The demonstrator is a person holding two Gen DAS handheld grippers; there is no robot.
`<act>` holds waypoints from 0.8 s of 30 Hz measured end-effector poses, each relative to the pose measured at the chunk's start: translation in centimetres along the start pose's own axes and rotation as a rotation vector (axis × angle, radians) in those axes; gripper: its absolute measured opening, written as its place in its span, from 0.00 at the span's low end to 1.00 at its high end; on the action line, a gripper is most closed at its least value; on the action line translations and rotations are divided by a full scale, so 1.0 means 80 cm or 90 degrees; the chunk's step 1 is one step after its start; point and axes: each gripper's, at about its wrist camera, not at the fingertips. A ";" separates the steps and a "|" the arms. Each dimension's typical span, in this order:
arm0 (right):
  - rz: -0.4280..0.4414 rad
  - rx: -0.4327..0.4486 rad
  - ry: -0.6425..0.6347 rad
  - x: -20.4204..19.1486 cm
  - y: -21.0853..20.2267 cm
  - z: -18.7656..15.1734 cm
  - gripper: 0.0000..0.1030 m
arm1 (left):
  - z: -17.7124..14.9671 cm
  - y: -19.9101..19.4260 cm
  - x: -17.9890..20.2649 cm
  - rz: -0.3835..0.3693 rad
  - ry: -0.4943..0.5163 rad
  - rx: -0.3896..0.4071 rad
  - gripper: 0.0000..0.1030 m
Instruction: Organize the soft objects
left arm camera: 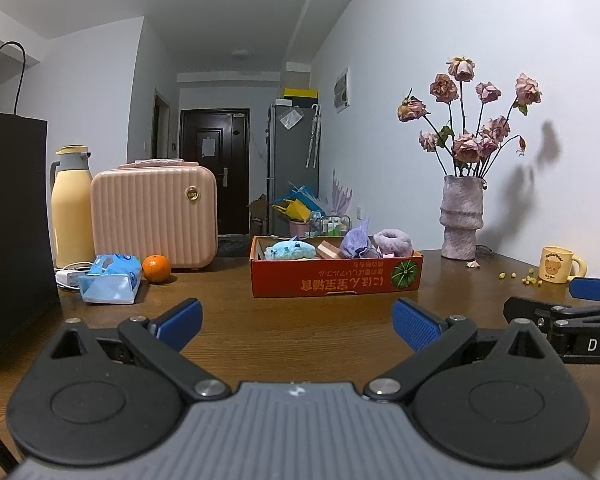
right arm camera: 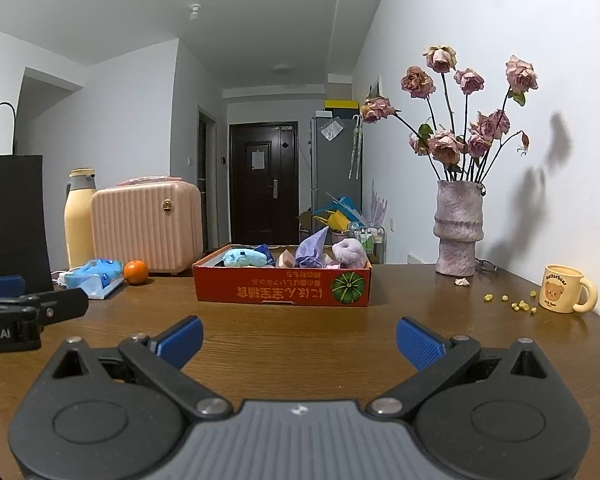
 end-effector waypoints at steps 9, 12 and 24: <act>0.001 0.002 -0.004 -0.004 -0.002 0.001 1.00 | -0.001 -0.001 0.000 0.000 0.000 0.001 1.00; 0.001 0.003 -0.005 -0.004 -0.003 0.002 1.00 | -0.001 -0.002 0.000 -0.001 0.000 0.001 1.00; 0.001 0.003 -0.006 -0.005 -0.003 0.002 1.00 | -0.002 -0.002 0.000 -0.001 0.000 0.002 1.00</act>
Point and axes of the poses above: each gripper's, at about its wrist camera, not at the fingertips, and y roughly the way its jaws point, x to its right, z to its top, and after that the axes turned 3 degrees about -z, right-handed
